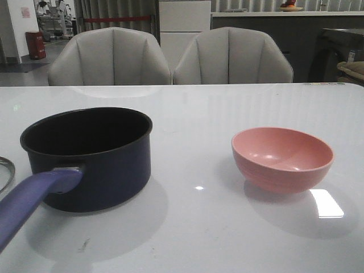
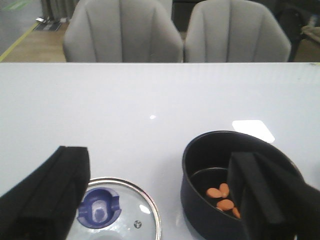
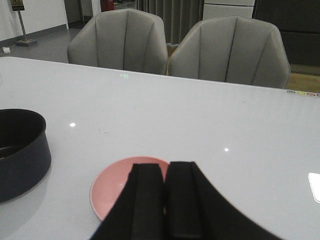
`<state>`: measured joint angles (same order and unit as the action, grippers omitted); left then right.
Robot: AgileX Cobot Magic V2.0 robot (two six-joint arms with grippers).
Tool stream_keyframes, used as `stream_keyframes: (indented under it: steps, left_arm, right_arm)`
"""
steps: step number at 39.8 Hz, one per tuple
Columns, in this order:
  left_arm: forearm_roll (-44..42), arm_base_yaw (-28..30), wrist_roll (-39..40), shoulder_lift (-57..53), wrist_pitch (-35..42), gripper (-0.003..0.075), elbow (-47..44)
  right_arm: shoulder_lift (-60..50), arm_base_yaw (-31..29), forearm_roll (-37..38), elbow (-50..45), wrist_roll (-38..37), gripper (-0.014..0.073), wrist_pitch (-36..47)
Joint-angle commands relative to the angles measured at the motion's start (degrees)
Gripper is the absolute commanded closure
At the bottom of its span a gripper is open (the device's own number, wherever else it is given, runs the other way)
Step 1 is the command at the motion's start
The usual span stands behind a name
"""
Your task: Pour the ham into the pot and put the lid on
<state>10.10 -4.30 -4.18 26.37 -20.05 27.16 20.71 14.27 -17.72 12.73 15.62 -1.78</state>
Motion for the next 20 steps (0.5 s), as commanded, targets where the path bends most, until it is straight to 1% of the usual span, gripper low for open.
stream_keyframes:
  steps: [1,6,15,20]
  left_arm:
    - [0.8,3.6,1.2,6.3,0.1,0.011,5.7]
    - [1.9,6.7,1.2,15.7,-5.9,0.011,10.7]
    - [1.3,7.2,1.2,33.9,-14.5,0.0111,20.0]
    - [1.2,7.2,1.2,44.8,-21.1,0.0111,26.8]
  right_arm:
    - [0.3,0.1,-0.1,1.5,0.4,0.0456,3.9]
    - [0.3,0.1,-0.1,1.5,0.4,0.0456,3.9]
    - [0.3,0.1,-0.1,1.5,0.4,0.0456,3.8]
    - [0.3,0.1,-0.1,1.5,0.4,0.0456,3.8]
